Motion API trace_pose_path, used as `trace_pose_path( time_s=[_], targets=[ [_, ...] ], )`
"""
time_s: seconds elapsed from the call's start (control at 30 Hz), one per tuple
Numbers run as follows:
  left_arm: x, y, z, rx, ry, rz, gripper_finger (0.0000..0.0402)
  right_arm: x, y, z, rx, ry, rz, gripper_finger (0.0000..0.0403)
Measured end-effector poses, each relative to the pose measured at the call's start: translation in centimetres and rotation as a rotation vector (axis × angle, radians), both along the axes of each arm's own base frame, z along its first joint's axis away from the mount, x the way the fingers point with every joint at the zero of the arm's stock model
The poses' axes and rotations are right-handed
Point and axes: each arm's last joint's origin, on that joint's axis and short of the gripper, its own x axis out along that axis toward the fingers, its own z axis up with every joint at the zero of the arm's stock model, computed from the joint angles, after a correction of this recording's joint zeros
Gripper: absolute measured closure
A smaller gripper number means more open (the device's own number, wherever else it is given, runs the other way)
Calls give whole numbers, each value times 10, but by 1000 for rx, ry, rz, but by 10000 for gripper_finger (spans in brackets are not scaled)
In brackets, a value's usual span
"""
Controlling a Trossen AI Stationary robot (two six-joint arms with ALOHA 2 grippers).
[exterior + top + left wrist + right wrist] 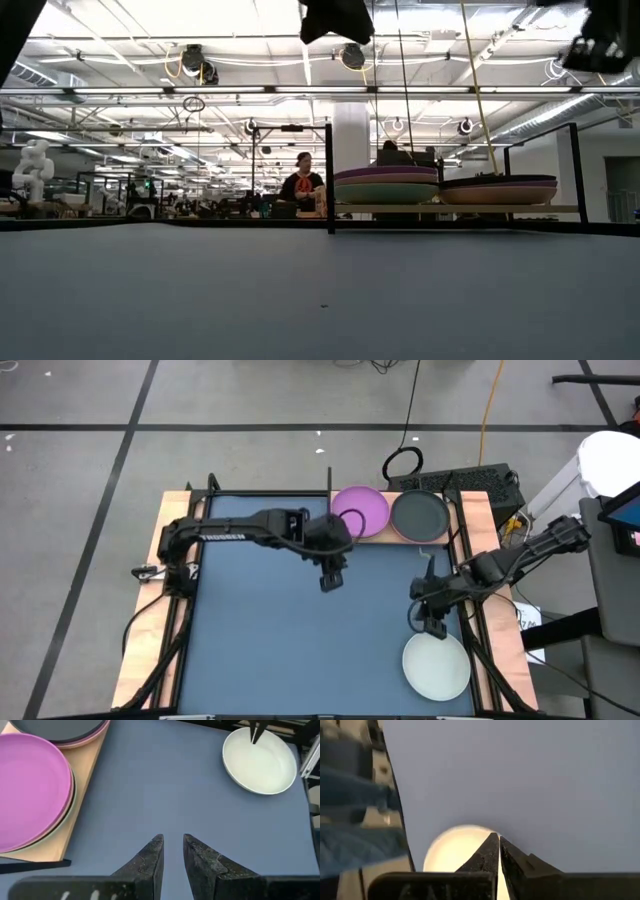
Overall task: Place and stack plates onto a shelf
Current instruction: Stack the gray plate on top of the black plate on the shelf
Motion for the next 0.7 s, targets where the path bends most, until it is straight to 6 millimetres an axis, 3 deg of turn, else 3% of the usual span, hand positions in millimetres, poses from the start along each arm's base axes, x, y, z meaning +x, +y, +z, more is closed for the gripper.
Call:
trace_pose_path(
  time_s=[0.2, 0.33, 0.53, 0.7],
  targets=[
    [0, -26, -2, 34, 2, 7, 325, -4, 2, -37, 57, 85, 78, 363],
    [-1, -40, -20, 29, 56, -3, 325, -10, 4, -60, 95, 150, 96, 327],
    [-4, -62, -49, 17, 125, -28, 325, -13, 10, -71, 70, 99, 192, 280],
    [-2, -78, -49, -9, 77, -36, 325, -17, 11, -79, 5, 74, 298, 257]
  ],
)
